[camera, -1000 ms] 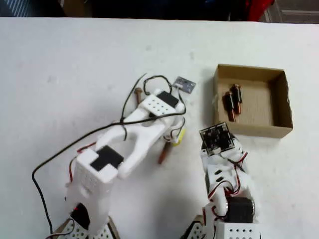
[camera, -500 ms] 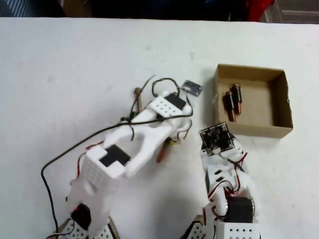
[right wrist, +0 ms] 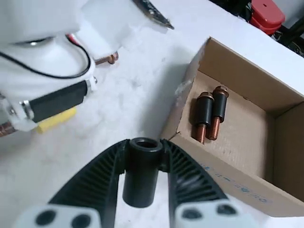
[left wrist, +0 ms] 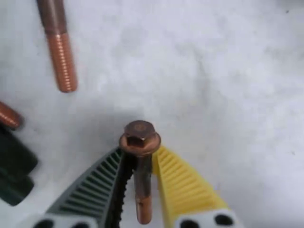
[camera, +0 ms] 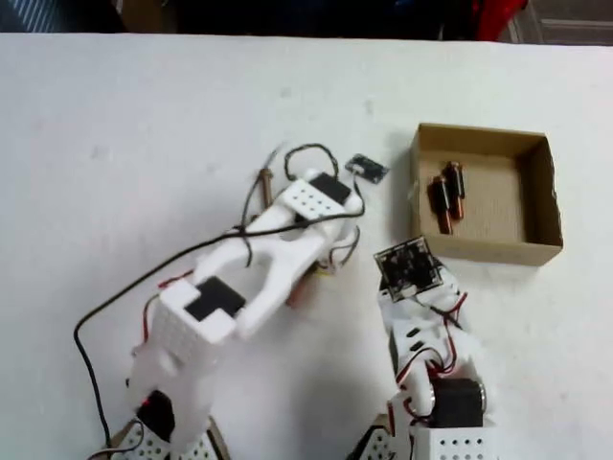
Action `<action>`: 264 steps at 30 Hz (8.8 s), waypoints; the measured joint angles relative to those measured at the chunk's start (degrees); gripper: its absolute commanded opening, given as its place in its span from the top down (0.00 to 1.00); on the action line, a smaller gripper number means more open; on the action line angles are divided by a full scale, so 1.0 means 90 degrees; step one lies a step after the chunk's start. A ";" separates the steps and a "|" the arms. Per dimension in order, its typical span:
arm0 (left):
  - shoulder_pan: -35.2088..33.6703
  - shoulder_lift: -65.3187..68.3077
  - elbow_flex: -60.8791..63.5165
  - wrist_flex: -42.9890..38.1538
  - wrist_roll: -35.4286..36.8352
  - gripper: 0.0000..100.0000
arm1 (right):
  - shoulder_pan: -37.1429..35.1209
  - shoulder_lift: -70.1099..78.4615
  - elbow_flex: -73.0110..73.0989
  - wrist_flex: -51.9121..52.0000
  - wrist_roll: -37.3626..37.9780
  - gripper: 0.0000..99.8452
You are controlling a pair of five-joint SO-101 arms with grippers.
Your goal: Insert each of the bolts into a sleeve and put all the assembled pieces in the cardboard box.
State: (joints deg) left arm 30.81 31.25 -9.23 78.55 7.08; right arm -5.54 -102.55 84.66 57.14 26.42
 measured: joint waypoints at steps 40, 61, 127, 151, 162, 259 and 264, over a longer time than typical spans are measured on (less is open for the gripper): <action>-0.1573 -0.6183 0.0938 0.1543 -0.0967 0.98 | -0.2755 0.0000 0.0762 -0.2188 -0.0400 0.98; -0.1563 -1.0139 0.5363 -0.2716 -0.0606 0.98 | -0.3790 0.0000 0.0772 -0.3663 -0.1846 0.98; -0.0469 -1.1468 0.7131 -0.4737 0.1475 0.98 | -0.3595 0.0020 0.1172 -0.4913 -0.2032 0.98; -0.0596 -1.1507 0.7648 -0.4737 0.1348 0.98 | -0.3604 0.0020 0.1172 -0.4913 -0.2032 0.98; -0.0410 -1.1487 0.7668 -0.4220 0.1348 0.98 | -0.3516 0.0020 0.1172 -0.4913 -0.2032 0.98; -0.2745 -1.1497 0.7580 -0.1114 -0.1074 0.98 | -0.1162 0.0313 -0.0928 -0.0889 -0.1416 0.98; -0.2833 -1.1497 0.7590 -0.1114 -0.1074 0.98 | -0.0908 0.1788 -0.1778 -0.0879 -0.1416 0.98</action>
State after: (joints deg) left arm 5.32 -72.22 59.08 68.53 -2.59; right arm -13.71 -86.46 68.66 49.23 13.67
